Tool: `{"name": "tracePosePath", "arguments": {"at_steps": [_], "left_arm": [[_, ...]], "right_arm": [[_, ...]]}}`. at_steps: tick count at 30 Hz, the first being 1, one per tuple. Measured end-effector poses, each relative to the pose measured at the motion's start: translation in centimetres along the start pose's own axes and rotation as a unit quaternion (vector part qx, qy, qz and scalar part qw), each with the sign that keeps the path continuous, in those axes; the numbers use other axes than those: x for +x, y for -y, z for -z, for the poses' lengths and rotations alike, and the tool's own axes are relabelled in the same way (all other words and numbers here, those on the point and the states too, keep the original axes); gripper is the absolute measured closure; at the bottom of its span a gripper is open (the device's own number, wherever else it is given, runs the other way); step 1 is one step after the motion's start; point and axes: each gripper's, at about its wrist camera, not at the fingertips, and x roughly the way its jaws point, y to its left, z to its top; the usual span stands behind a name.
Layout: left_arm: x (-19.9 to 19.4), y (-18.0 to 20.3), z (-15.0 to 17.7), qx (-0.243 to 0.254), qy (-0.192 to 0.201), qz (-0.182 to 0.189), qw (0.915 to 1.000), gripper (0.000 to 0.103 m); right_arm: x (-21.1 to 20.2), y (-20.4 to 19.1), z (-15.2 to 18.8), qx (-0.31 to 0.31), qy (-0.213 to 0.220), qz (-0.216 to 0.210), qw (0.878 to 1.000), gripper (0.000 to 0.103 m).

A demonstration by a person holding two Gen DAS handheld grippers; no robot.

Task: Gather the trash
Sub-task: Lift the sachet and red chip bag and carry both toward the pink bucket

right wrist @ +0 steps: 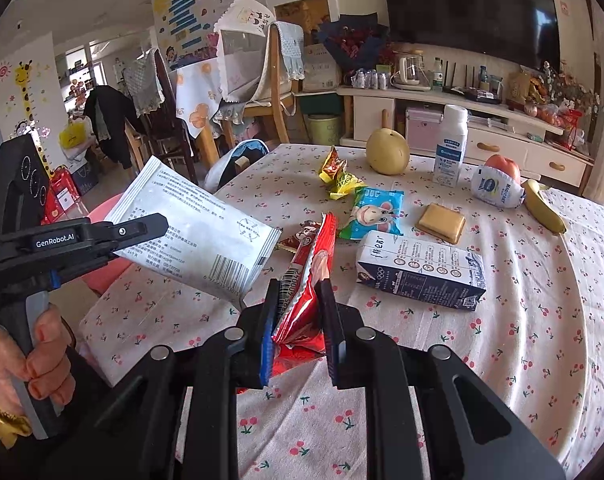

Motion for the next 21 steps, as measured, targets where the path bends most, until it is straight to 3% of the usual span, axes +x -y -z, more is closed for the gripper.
{"name": "tracePosePath", "arguments": {"at_steps": [9,21], "left_arm": [[-1.3,-0.5,-0.4,-0.007,0.014,0.011,0.9998,0.095],[-4.2,-2.4,-2.0,-0.023,0.058,0.009,0.9980,0.095]], "right_arm": [[-0.8,-1.3,0.4,-0.006,-0.001,0.004,1.000,0.082],[-1.2,-4.1,-1.5,-0.015,0.015,-0.007,1.000,0.082]]}}
